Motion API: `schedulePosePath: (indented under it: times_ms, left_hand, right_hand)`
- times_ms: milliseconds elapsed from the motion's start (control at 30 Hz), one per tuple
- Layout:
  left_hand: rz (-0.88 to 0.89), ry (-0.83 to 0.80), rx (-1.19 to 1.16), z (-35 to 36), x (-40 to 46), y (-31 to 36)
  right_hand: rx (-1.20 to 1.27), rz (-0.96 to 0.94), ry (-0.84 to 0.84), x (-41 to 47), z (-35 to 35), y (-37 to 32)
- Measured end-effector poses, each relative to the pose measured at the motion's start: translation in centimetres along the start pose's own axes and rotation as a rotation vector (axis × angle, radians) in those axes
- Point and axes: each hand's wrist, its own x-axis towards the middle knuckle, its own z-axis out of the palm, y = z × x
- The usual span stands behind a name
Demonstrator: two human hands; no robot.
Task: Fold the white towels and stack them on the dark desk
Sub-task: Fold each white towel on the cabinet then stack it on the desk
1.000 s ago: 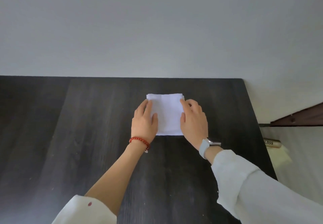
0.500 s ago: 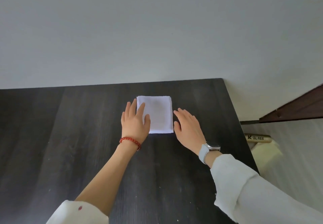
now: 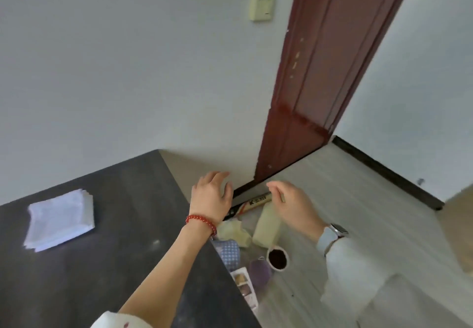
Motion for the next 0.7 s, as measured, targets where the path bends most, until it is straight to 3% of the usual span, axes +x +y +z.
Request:
schedulePosePath:
  times_ms: [200,367,700]
  left_hand:
    - [0.291,-0.287,-0.149,15.2,-6.2,23.8]
    - [0.569,-0.540,-0.226,25.9,-12.6,40.8]
    - [0.819,-0.886,-0.249,45.4,-21.9,63.4]
  right_hand:
    - [-0.017,0.312,0.242,-16.1,-19.5,16.3]
    - [-0.044,0.636,0.394,-29.6,-31.1,26.8]
    - [-0.045,0.979,0.648,-45.3,-44.7,44.9]
